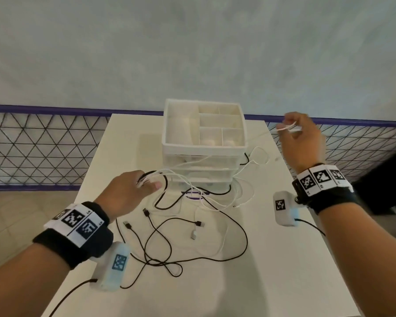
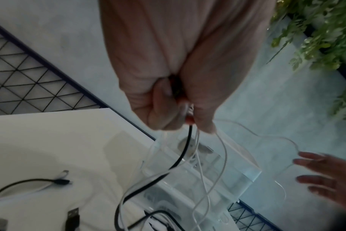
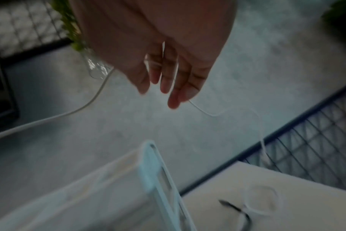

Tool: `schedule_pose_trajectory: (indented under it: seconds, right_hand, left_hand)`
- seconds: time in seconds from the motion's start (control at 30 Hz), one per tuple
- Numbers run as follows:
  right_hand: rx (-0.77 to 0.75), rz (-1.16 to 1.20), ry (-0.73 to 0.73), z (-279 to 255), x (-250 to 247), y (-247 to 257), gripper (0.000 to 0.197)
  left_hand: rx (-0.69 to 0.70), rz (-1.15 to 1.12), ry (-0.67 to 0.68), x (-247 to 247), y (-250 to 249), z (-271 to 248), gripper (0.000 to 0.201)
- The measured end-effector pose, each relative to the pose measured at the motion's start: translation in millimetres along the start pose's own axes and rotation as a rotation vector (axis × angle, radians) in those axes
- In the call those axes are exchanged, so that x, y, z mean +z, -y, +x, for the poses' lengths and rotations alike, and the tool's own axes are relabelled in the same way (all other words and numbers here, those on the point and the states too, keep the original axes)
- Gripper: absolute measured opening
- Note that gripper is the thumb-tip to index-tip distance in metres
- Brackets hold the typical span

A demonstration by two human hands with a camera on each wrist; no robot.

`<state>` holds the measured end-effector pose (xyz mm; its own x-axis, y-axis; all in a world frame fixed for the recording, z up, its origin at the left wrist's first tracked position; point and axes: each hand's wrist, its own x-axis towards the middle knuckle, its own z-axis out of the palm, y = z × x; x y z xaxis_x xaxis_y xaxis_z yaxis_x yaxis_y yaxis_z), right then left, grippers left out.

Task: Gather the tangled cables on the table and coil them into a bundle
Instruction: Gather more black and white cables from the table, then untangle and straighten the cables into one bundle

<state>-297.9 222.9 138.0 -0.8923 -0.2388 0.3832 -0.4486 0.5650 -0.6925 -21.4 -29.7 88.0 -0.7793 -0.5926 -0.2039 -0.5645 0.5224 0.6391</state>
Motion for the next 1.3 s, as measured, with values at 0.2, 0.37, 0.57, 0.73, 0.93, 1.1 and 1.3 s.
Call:
schedule_pose_trajectory:
  seconds: [0.2, 0.37, 0.57, 0.73, 0.93, 1.1, 1.3]
  right_hand:
    - [0.204, -0.324, 0.48, -74.7, 50.1, -69.7, 0.037]
    - [0.279, -0.569, 0.905, -163.3, 113.3, -92.2, 0.033]
    - [0.445, -0.561, 0.847, -178.7, 139.5, -68.9, 0.044]
    - [0.279, -0.102, 0.821, -145.0, 107.1, -12.5, 0.014]
    - [-0.119, 0.275, 0.636, -100.2, 63.5, 83.2, 0.009]
    - [-0.077, 0.318, 0.29, -66.7, 53.1, 97.4, 0.012]
    - [-0.021, 0.376, 0.026, -31.0, 25.9, 78.4, 0.005]
  left_hand:
    - [-0.242, -0.457, 0.006, 16.2, -4.1, 0.0, 0.041]
    - [-0.216, -0.551, 0.133, 30.0, -17.9, -3.2, 0.037]
    - [-0.191, -0.619, 0.154, 29.3, -38.8, -5.3, 0.038]
    - [-0.131, -0.685, 0.025, 16.8, -36.7, -1.9, 0.035]
    - [0.094, -0.724, -0.123, 26.4, -61.6, 2.1, 0.027]
    - [0.132, -0.823, 0.06, 29.6, -66.8, -4.3, 0.034]
    - [0.125, -0.656, 0.282, 20.0, -27.4, -8.5, 0.037]
